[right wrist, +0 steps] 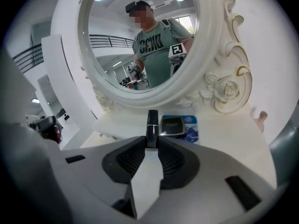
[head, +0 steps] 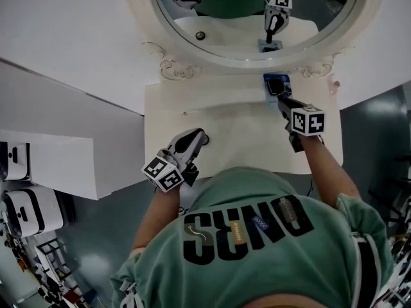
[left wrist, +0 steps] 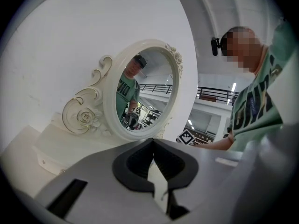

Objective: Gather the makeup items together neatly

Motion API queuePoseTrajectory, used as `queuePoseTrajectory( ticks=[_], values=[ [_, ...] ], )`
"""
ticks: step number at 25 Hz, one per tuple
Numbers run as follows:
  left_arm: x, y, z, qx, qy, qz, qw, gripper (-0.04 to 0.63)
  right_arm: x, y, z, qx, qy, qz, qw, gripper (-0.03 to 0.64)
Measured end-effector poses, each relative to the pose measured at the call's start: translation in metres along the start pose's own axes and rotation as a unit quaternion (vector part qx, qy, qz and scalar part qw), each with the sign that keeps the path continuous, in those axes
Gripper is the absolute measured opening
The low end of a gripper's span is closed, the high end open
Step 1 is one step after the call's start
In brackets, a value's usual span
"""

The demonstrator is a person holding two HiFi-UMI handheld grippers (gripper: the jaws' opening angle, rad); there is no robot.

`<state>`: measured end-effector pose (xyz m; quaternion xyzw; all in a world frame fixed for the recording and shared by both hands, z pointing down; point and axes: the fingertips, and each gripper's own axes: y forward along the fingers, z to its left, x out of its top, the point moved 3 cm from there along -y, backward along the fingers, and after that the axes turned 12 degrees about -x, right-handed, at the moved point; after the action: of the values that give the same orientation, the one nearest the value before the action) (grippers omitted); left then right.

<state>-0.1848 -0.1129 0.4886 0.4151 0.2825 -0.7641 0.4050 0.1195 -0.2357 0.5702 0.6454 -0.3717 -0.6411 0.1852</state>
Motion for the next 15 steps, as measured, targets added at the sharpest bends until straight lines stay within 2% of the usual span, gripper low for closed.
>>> queuePoseTrajectory(
  ticks=[4, 7, 11, 15],
  values=[
    [0.001, -0.03, 0.01, -0.028, -0.004, 0.019, 0.9994, 0.009, -0.054, 0.006, 0.08, 0.032, 0.027, 0.042, 0.998, 0.078],
    [-0.002, -0.053, 0.016, -0.04, -0.006, 0.037, 0.9985, 0.009, -0.103, 0.025, 0.127, 0.034, 0.038, 0.083, 0.995, 0.078],
    [-0.009, -0.082, 0.025, -0.036, -0.021, 0.043, 0.9982, 0.009, -0.15, 0.045, 0.167, 0.022, 0.059, 0.121, 0.991, 0.078],
    [-0.023, -0.106, 0.031, -0.029, -0.04, 0.048, 0.9976, 0.009, -0.174, 0.061, 0.19, 0.002, 0.063, 0.133, 0.989, 0.078]
  ],
)
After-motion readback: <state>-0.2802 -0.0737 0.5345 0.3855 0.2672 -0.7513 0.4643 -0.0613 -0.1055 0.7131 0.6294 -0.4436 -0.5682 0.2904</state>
